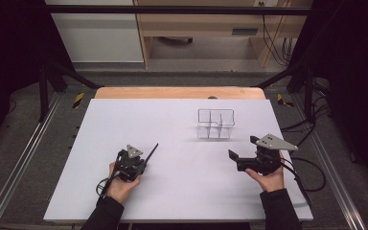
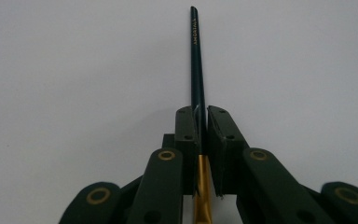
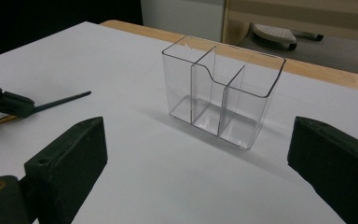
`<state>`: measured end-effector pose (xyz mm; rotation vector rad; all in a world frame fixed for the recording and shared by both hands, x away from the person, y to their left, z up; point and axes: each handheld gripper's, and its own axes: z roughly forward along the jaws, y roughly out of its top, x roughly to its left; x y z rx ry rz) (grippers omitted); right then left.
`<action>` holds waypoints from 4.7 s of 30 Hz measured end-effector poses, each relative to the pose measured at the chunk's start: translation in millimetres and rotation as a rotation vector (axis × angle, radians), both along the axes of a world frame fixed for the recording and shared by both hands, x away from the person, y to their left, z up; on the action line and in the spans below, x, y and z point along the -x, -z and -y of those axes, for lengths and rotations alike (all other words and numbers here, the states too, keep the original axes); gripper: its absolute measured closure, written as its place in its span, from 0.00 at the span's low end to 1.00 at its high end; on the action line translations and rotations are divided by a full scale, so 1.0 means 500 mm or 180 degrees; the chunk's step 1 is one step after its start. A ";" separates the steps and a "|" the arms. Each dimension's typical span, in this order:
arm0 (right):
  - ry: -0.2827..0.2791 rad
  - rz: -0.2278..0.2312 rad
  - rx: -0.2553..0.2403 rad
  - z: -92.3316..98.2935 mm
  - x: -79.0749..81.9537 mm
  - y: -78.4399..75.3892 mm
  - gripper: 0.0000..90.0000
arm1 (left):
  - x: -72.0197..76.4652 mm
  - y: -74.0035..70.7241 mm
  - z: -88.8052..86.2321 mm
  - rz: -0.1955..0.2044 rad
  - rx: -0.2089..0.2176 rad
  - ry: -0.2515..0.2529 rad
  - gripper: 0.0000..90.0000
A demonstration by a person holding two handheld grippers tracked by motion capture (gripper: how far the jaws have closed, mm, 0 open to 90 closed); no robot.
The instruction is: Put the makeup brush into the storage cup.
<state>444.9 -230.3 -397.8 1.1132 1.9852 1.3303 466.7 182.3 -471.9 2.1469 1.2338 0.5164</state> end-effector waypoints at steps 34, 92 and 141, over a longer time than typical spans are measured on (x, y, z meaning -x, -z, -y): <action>-0.0006 -0.0011 -0.0023 0.010 0.006 -0.006 0.05 | -0.039 -0.077 -0.017 -0.0224 -0.0083 0.0500 0.35; -0.0090 -0.0127 0.0049 0.002 0.003 -0.002 0.04 | -0.083 -0.042 0.027 -0.0810 -0.0537 0.0711 0.91; -0.0367 -0.0012 0.0551 -0.060 0.009 -0.029 0.05 | 0.011 -0.168 0.025 0.0043 0.0106 0.1325 0.92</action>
